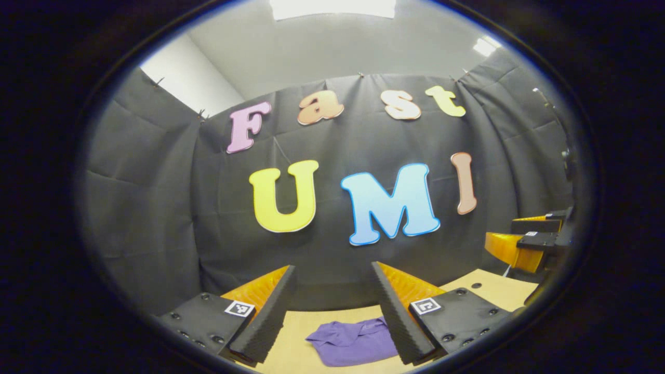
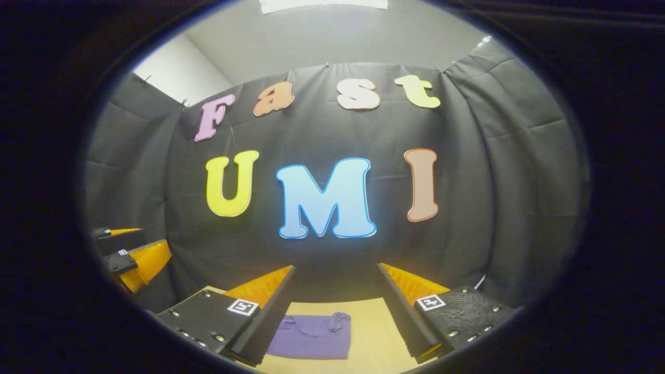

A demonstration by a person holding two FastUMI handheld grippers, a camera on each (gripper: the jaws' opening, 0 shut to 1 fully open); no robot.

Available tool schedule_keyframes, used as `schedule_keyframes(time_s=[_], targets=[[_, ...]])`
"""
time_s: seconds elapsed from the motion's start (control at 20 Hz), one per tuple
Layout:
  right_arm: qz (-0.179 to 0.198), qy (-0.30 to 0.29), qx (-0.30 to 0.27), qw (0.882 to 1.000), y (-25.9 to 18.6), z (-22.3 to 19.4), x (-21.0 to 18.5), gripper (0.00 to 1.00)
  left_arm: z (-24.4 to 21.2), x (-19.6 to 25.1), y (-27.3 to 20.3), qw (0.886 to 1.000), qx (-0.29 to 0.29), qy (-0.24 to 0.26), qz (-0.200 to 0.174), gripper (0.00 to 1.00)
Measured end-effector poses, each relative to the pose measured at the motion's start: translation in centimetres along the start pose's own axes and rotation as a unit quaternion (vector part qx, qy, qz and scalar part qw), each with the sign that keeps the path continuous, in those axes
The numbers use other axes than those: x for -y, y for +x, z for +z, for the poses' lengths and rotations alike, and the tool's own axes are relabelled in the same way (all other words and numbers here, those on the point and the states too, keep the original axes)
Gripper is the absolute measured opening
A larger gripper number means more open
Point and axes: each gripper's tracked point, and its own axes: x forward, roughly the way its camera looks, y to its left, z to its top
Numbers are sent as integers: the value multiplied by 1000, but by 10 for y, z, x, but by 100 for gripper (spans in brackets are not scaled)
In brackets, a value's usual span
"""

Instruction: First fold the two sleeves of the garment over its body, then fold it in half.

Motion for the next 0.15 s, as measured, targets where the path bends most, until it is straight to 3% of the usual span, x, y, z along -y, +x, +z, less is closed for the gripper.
schedule_keyframes(time_s=[0.15], targets=[[0, -8, 2, 1000, -6, 0, -1, 95, 5, 2, -7, 1000, 7, -8, -5, 94]])
